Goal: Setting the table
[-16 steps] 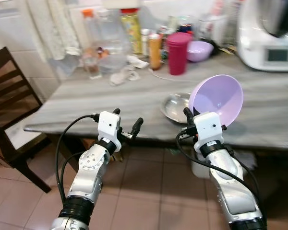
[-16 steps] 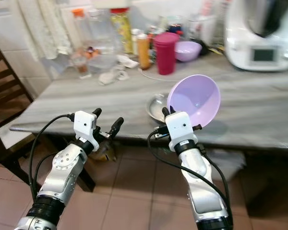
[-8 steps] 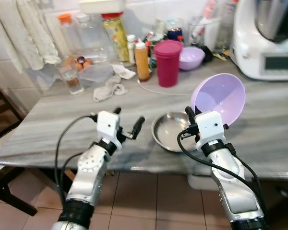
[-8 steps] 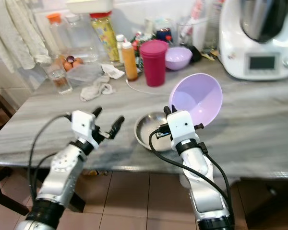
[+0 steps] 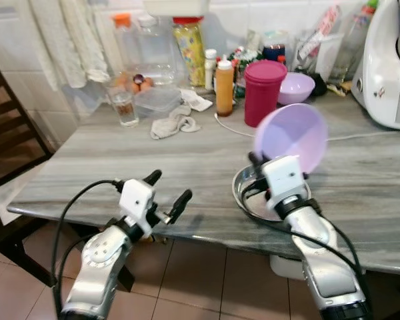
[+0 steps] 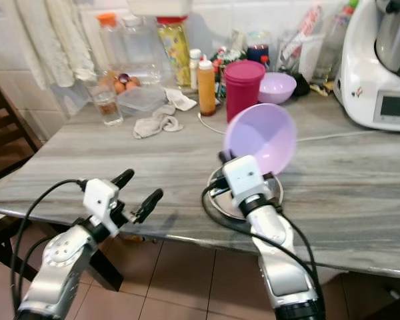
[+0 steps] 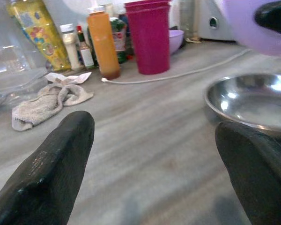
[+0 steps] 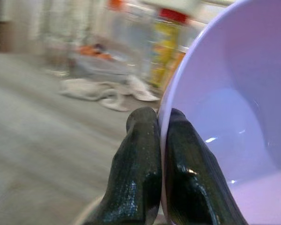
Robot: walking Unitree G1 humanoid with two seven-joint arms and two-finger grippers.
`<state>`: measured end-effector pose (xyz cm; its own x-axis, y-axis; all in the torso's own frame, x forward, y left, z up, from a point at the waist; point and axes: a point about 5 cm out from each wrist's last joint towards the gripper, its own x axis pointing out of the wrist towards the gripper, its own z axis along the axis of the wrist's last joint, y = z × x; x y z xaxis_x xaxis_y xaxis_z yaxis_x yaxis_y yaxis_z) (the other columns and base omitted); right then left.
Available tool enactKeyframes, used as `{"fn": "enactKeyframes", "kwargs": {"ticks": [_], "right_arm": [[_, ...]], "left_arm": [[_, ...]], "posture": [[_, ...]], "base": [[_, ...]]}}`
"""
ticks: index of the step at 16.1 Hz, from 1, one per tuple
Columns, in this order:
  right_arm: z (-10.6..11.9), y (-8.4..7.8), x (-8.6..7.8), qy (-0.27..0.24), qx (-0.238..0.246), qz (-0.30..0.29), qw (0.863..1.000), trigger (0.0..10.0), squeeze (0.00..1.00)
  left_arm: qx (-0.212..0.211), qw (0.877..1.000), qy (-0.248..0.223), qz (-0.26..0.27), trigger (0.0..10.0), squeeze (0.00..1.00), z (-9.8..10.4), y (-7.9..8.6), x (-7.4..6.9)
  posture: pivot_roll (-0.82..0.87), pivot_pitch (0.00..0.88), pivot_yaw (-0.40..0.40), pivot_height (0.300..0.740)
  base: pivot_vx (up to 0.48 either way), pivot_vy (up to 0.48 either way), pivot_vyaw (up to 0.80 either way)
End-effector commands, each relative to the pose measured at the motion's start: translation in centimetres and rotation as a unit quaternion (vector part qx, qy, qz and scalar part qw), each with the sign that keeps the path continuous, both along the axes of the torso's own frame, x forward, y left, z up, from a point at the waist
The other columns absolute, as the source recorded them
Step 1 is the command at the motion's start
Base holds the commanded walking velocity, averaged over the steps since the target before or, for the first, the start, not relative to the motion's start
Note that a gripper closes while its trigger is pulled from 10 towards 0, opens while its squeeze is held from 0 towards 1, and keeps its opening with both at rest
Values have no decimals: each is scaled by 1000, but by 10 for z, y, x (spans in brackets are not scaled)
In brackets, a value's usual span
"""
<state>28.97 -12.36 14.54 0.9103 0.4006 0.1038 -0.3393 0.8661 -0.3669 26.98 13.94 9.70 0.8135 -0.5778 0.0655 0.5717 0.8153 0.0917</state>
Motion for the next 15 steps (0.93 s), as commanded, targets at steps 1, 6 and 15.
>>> {"fn": "enactKeyframes", "kwargs": {"ticks": [1,6,15], "right_arm": [[7,8,3,-8,-20,47,999,10000,0],[25,20,28,4,-59,169,984,10000,0],[4,27,49,108,-88,265,954,10000,0]], "left_arm": [[7,1000,-5,-15,10000,0,3,2,-5],[9,1000,-6,-30,10000,0,6,2,-11],[10,999,-6,-48,10000,0,10,0,-15]], "posture": [[-271,21,78,740],[-237,25,69,740],[-211,20,78,740]], "base": [[0,0,0],[0,0,0],[0,0,0]]}}
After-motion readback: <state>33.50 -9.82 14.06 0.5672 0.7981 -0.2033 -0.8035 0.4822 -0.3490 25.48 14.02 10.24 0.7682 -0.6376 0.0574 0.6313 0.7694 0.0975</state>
